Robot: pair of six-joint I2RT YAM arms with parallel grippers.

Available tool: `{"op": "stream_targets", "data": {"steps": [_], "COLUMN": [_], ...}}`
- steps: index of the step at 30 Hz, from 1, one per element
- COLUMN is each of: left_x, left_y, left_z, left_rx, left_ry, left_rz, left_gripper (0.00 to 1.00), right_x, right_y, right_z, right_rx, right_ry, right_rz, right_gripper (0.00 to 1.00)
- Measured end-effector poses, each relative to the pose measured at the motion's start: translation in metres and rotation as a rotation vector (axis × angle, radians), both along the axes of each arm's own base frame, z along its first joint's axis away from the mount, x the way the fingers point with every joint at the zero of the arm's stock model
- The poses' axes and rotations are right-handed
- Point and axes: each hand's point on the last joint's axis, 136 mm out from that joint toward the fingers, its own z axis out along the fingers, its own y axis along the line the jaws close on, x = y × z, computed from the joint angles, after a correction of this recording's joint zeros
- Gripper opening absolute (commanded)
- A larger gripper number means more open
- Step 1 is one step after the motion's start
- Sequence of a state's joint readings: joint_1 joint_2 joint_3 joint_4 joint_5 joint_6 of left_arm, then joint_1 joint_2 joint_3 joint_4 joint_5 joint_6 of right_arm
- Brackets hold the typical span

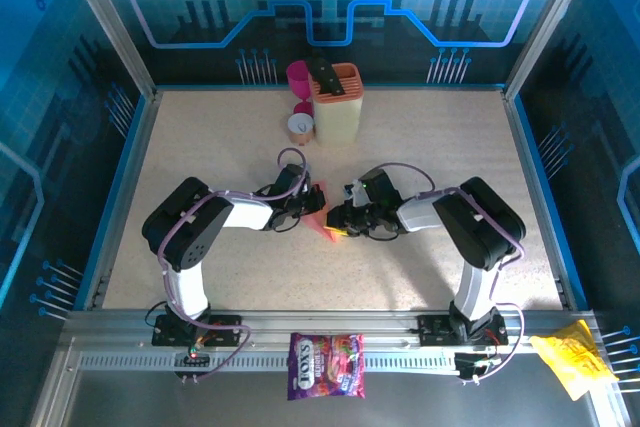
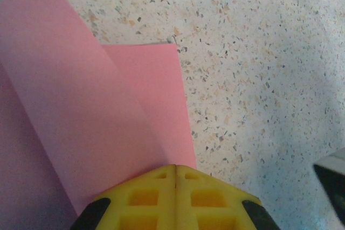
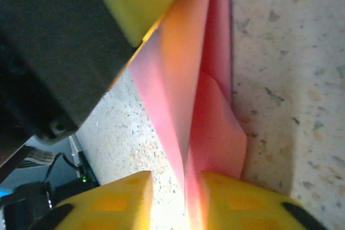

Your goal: Fold a paper plane with a square sheet of paper (pick it up from the middle)

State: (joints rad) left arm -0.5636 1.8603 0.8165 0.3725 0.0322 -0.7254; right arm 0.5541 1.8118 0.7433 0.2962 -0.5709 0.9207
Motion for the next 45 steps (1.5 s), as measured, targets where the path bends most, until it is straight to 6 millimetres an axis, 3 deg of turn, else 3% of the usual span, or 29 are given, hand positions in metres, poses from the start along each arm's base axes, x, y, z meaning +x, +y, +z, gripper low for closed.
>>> {"op": "stream_targets", "data": {"steps": [4, 7, 10, 14, 18, 23, 36, 45], "left_x": [0.0, 0.0, 0.0, 0.001, 0.001, 0.003, 0.003, 0.003], "left_y": [0.0, 0.001, 0.001, 0.001, 0.001, 0.004, 0.004, 0.005], "left_z": [0.0, 0.0, 0.0, 0.0, 0.0, 0.0, 0.0, -0.001], "left_rx": [0.003, 0.004, 0.005, 0.005, 0.012, 0.019, 0.02, 0.024], "left_ry": [-0.002, -0.003, -0.003, -0.004, -0.007, -0.015, -0.016, -0.014], "left_rz": [0.0, 0.001, 0.001, 0.002, -0.001, 0.005, 0.006, 0.008], "left_gripper": [0.0, 0.0, 0.0, 0.0, 0.0, 0.0, 0.0, 0.0], "right_x": [0.002, 0.003, 0.007, 0.008, 0.01, 0.013, 0.009, 0.007], "right_y": [-0.021, -0.029, -0.029, -0.014, 0.012, 0.024, 0.019, 0.018], "right_z": [0.005, 0.014, 0.023, 0.032, 0.031, 0.012, -0.011, -0.013], "right_rx": [-0.106, -0.162, -0.192, -0.212, -0.22, -0.251, -0.277, -0.276], "right_ry": [-0.032, -0.069, -0.105, -0.137, -0.154, -0.129, -0.099, -0.138], "right_rz": [-0.036, -0.036, -0.031, 0.003, 0.052, 0.072, 0.071, 0.103], "right_gripper": [0.33, 0.18, 0.06, 0.0, 0.0, 0.0, 0.0, 0.0]}}
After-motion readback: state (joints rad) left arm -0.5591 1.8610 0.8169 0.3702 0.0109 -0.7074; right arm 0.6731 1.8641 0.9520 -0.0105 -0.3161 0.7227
